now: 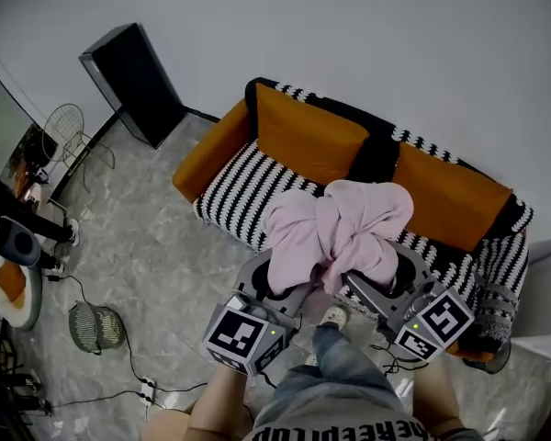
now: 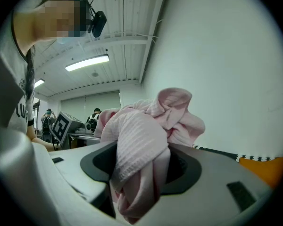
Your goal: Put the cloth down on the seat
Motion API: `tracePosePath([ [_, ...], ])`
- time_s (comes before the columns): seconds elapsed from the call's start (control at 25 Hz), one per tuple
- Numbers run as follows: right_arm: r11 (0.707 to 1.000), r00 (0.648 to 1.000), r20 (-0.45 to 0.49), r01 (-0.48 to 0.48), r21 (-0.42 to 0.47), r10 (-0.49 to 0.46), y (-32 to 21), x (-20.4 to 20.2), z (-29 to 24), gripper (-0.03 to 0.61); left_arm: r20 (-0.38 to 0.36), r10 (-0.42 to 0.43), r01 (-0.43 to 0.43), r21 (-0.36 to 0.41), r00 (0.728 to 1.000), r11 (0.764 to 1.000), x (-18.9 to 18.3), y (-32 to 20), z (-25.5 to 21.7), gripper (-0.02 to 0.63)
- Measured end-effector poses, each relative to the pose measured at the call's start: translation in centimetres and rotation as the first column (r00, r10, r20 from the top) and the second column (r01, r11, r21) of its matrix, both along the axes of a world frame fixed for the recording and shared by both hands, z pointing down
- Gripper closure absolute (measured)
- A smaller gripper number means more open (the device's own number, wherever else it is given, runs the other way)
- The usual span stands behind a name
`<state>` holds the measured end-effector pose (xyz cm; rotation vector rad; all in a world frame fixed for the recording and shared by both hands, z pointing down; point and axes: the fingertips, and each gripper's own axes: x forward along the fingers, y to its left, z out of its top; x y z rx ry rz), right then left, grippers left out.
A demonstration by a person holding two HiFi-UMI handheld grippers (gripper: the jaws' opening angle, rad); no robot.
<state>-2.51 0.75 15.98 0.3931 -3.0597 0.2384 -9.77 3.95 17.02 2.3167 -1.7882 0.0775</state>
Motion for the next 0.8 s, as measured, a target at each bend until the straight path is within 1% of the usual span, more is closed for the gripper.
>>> tracePosePath([
  [0.16,1.000,1.000,0.008,-0.007,0.014,0.007,-0.8,-0.4,0.0,0.302,0.026,0.011,-0.012,0.034,1.000,0.999,-0.6,-1.0,-0.1,0.403],
  [0.2,1.000,1.000,0.009,-0.008,0.013,0.008,-2.1,-0.9,-0.1,0.302,0.026,0.011,-0.012,0.031,1.000,0.999,-1.0,-2.3,-0.1,0.403],
  [0.32,1.000,1.000,0.013,-0.006,-0.001,0.006,-8.0,-2.8,-0.3,0.302,0.023,0.002,-0.003,0.030,1.000,1.000,-3.0,-8.2,-0.5,0.403],
  [0.4,1.000,1.000,0.018,-0.009,-0.006,0.009,-10.0,-3.4,-0.4,0.304,0.035,0.005,-0.006,0.029,0.999,1.000,-3.7,-10.2,-0.6,0.403],
  [0.52,1.000,1.000,0.021,-0.017,-0.004,0.017,-10.0,-3.4,-0.6,0.302,0.054,0.013,-0.015,0.043,0.998,0.999,-3.8,-10.3,-0.7,0.403],
  [0.64,1.000,0.999,0.021,-0.028,-0.005,0.028,-9.7,-3.3,-0.3,0.304,0.032,0.024,-0.024,0.017,0.999,1.000,-3.6,-10.0,-0.5,0.403],
  [0.72,0.999,0.999,0.018,-0.042,-0.010,0.042,-10.6,-3.8,-0.3,0.304,0.029,0.034,-0.035,0.010,0.999,0.999,-4.2,-11.0,-0.4,0.403],
  [0.8,0.998,0.998,0.012,-0.062,-0.020,0.063,-12.6,-5.0,-0.3,0.304,0.028,0.058,-0.058,-0.002,0.998,0.998,-5.3,-13.1,-0.5,0.403],
])
